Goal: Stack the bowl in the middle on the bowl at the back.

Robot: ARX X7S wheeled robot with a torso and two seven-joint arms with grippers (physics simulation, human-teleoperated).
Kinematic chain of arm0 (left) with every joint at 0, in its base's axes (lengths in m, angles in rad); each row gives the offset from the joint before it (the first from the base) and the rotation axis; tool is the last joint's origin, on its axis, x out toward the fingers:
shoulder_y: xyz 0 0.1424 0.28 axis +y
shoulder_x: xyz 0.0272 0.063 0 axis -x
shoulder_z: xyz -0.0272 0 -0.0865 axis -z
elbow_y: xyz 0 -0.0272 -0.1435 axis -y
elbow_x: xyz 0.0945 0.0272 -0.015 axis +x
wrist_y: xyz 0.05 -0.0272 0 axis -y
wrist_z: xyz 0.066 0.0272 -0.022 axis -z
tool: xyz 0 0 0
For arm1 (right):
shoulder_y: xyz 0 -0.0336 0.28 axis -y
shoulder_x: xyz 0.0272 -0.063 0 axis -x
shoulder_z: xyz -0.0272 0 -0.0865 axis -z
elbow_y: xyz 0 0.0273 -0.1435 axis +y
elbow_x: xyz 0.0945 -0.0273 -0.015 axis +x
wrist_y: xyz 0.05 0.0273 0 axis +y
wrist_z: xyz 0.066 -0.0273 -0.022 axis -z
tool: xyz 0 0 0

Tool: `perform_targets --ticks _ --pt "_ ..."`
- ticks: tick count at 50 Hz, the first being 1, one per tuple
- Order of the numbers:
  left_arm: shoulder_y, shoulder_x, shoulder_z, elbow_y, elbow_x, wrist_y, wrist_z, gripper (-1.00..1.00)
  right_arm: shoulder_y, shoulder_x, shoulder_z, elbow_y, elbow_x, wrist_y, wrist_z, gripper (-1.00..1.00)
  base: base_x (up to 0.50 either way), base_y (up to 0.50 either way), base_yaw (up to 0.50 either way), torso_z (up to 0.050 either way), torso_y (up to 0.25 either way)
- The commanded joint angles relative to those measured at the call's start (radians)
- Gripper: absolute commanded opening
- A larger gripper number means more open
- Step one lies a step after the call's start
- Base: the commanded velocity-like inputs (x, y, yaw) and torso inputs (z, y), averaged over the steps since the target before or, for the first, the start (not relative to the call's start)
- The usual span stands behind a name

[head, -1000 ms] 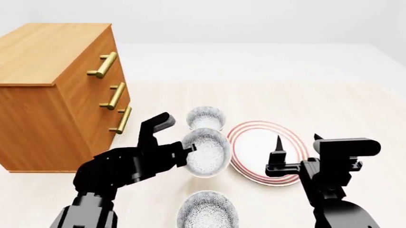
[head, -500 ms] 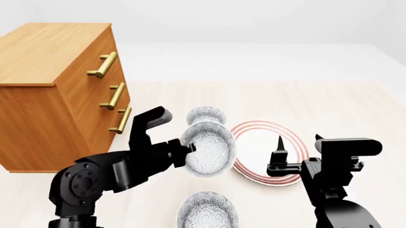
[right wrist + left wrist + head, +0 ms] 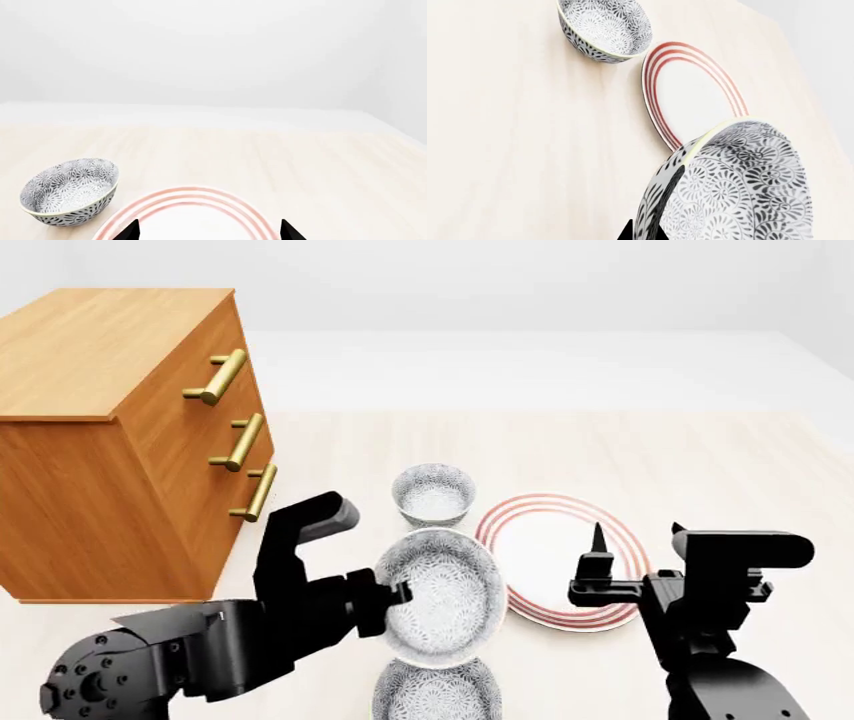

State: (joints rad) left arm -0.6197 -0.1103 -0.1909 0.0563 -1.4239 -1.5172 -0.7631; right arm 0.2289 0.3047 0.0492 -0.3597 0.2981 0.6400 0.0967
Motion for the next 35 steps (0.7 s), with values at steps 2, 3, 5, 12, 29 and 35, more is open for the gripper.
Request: perform_targets --ticks 2,3,5,12,29,35 --pt "0.059 -0.022 -0.006 0.044 -0.222 -0.001 -0.158 -1.0 -0.011 0.001 0.017 0.005 0.011 -0.011 0.006 1.0 0.0 0.0 0.0 0.0 0.0" --pt "0.067 -0.024 -0.004 0.052 -0.249 0.0 -0.177 -1.0 -0.011 0.001 0.017 0.006 0.011 -0.011 0.006 1.0 0.0 0.0 0.0 0.0 0.0" --pt "0.085 -0.031 0.001 0.07 -0.299 0.005 -0.211 -1.0 -0.01 0.001 0.017 0.01 0.011 -0.013 0.006 1.0 0.0 0.0 0.0 0.0 0.0" --pt "0.142 -0.049 0.026 0.108 -0.386 0.028 -0.265 -1.0 -0.008 0.002 0.016 0.025 0.013 -0.02 0.006 1.0 0.0 0.0 0.0 0.0 0.001" --pt "0.237 -0.091 0.085 0.169 -0.557 0.12 -0.385 -1.0 -0.013 0.004 0.02 0.045 0.02 -0.031 0.009 1.0 0.0 0.0 0.0 0.0 0.0" --pt "0.261 -0.093 0.105 0.167 -0.571 0.131 -0.386 -1.0 -0.015 0.005 0.019 0.046 0.023 -0.033 0.01 1.0 0.0 0.0 0.0 0.0 0.0"
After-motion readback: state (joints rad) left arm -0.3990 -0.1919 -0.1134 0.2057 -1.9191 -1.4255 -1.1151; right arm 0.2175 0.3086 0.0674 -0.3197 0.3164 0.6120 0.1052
